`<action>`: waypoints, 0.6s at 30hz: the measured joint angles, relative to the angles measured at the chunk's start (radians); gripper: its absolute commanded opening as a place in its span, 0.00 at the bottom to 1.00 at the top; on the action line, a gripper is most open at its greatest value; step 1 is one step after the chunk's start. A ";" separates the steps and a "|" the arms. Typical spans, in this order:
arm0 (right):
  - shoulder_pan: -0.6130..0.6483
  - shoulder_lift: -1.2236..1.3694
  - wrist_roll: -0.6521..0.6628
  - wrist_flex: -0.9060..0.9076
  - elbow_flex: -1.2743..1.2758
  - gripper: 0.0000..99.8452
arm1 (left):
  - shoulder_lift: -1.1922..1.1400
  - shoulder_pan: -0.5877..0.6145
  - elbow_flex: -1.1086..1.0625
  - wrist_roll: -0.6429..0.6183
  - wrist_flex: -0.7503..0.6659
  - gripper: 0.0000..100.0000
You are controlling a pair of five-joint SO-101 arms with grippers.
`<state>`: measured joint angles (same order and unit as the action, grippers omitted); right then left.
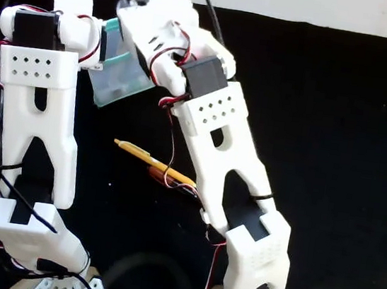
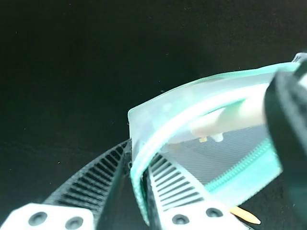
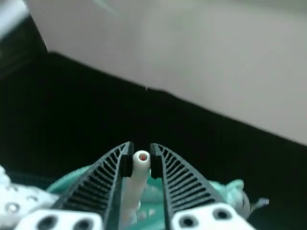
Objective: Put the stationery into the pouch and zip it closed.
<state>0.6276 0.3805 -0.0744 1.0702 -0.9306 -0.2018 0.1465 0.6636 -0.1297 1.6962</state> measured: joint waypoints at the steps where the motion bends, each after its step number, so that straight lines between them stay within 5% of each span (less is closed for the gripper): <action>1: 0.003 0.002 0.000 0.021 0.000 0.01 | 0.000 0.003 0.000 -0.002 0.000 0.01; 8: 0.051 0.002 0.048 0.118 0.000 0.21 | 0.000 0.008 0.000 -0.002 0.002 0.01; 18: 0.064 0.002 0.086 0.233 -0.281 0.21 | 0.000 0.012 0.000 -0.008 0.002 0.01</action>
<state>0.6920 0.3821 0.0115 1.3034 -1.2114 -0.2018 0.1588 0.6636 -0.1373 1.6978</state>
